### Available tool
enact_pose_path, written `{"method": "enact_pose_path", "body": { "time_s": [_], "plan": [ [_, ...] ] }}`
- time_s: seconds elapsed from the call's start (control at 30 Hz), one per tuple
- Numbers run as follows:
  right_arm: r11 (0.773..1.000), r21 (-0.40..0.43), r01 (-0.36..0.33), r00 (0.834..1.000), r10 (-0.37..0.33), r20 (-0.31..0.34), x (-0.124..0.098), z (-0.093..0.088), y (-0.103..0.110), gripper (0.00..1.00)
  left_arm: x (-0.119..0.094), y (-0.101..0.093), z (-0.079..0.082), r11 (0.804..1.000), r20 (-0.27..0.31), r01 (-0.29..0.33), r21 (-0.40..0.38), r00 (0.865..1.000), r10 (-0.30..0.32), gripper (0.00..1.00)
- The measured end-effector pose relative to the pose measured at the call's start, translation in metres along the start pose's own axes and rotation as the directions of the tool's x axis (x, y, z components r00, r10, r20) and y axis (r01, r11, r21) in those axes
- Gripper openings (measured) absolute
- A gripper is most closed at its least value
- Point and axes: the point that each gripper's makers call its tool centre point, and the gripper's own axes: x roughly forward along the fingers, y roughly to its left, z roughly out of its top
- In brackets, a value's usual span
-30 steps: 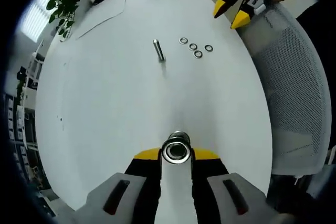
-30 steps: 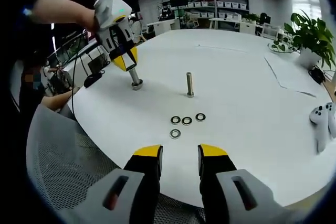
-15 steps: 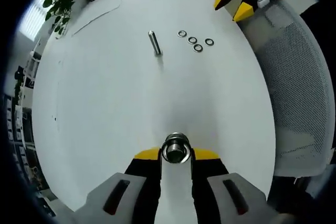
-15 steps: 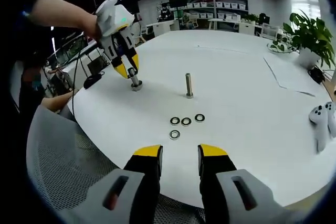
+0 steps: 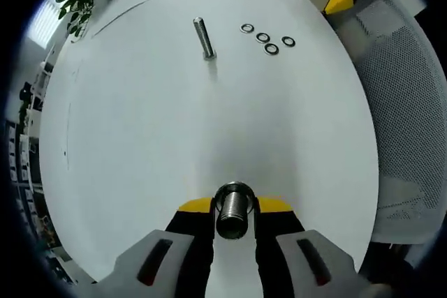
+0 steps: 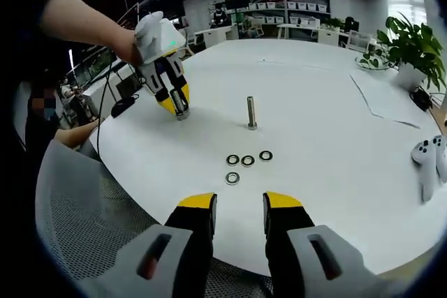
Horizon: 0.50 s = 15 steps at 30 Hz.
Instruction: Place the washer onto the threaded stud by aligning its center hole with the stud, sliding it down to the base, and recovering from edge contact or off-axis alignment until the washer reaches the visible bottom stop.
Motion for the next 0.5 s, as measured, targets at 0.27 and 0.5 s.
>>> {"method": "enact_pose_path", "body": {
  "time_s": [0.27,0.5],
  "plan": [
    [1.000,-0.001,-0.002,1.000,0.002,-0.004,0.0002,-0.0004,0.0006,0.30,0.0009,0.0004,0.0015,0.999,0.030,0.009,-0.049,1.000,-0.007,0.21],
    [1.000,0.003,0.001,1.000,-0.001,-0.001,-0.0003,-0.0003,0.0001,0.30,-0.0019,-0.0035,0.0078,0.999,0.047,-0.011,-0.045,0.999,0.013,0.22]
  ]
}}
